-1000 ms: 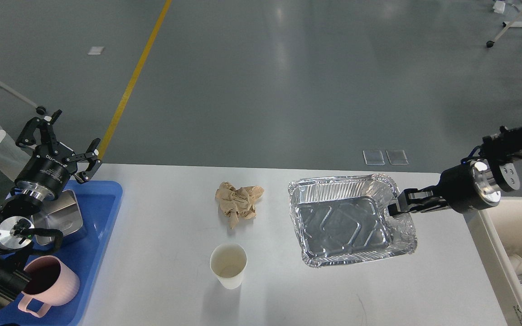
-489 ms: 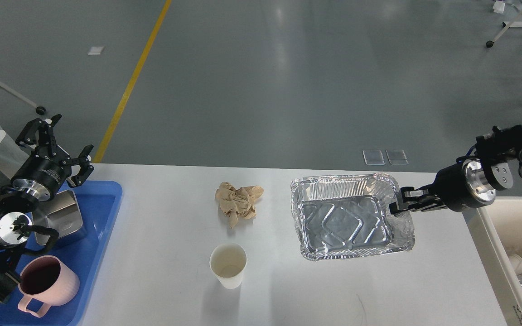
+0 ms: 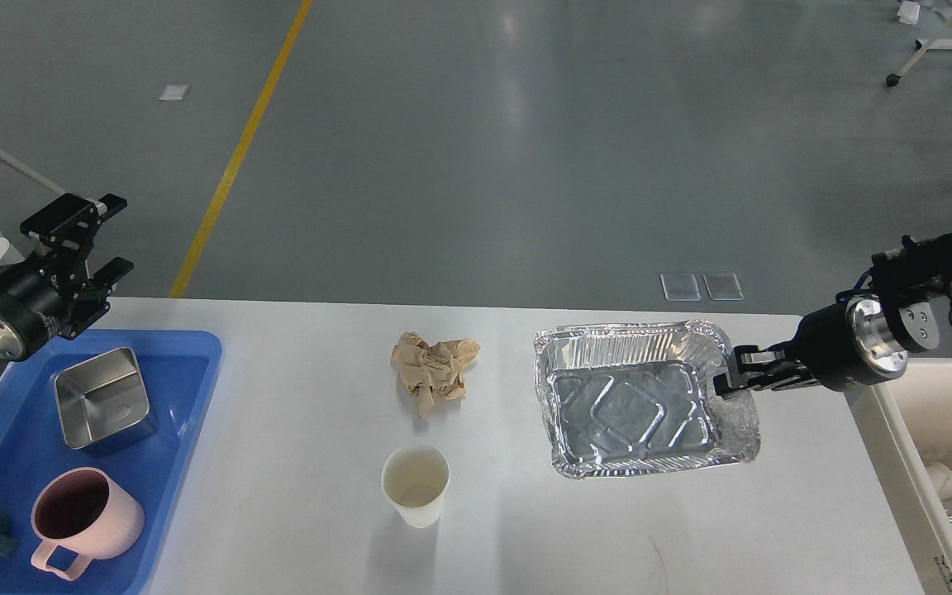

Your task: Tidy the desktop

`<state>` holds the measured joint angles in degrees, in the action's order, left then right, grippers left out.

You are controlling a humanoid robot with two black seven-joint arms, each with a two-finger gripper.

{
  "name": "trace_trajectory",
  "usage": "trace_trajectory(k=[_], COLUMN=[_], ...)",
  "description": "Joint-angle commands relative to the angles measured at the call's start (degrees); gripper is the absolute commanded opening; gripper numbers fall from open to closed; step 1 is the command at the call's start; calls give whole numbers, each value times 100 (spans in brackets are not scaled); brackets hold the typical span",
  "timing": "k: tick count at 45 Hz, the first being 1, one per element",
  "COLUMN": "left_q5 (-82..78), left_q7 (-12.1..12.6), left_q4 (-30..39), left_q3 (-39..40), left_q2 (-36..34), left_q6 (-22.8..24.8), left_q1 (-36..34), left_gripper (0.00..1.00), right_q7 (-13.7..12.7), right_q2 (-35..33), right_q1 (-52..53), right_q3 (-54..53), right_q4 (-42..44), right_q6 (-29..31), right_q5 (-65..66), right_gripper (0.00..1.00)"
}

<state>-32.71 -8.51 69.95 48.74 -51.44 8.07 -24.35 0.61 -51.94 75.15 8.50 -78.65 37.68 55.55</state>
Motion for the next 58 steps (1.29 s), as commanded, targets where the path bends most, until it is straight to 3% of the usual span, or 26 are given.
trace_trajectory(k=[1,9,20,27,39,49,54,58], left_q5=[-25,-87,-157,-420,-658,-1018,-1466,-1607], left_q7=[253,297,306,367,376,402,560,710], left_q4=[791,1434,1531,2224,2454,2603,2594,2586], left_q3=[-13,-13,-127,-242,-215,-180,-171,-189], left_q2=[-770,-1517,-2168,-2862,-3592,-3891,-3760,-3505], left_q6=[-86,37,977,1399,2383,3235,3693,3755], left_q1=[413,721,861,861,800,379,-157,-307], left_gripper=[91,95,95,93,93,93,93,93], right_q7=[0,0,0,0,9,9,9,9], right_q2=[-26,-27,-44,-88,-88,-53,-44,-44], right_q1=[0,0,-53,-88,-176,-193,-211,-228], right_q3=[-24,-33,-33,-24,-50,-103,-94,-103], right_q4=[-10,-18,-36,-36,-36,-45,-36,-36], right_q6=[-15,-68,-77,-77,-147,-165,-165,-182], right_q5=[0,0,0,0,-9,0,0,0], right_gripper=[0,0,0,0,0,0,0,0])
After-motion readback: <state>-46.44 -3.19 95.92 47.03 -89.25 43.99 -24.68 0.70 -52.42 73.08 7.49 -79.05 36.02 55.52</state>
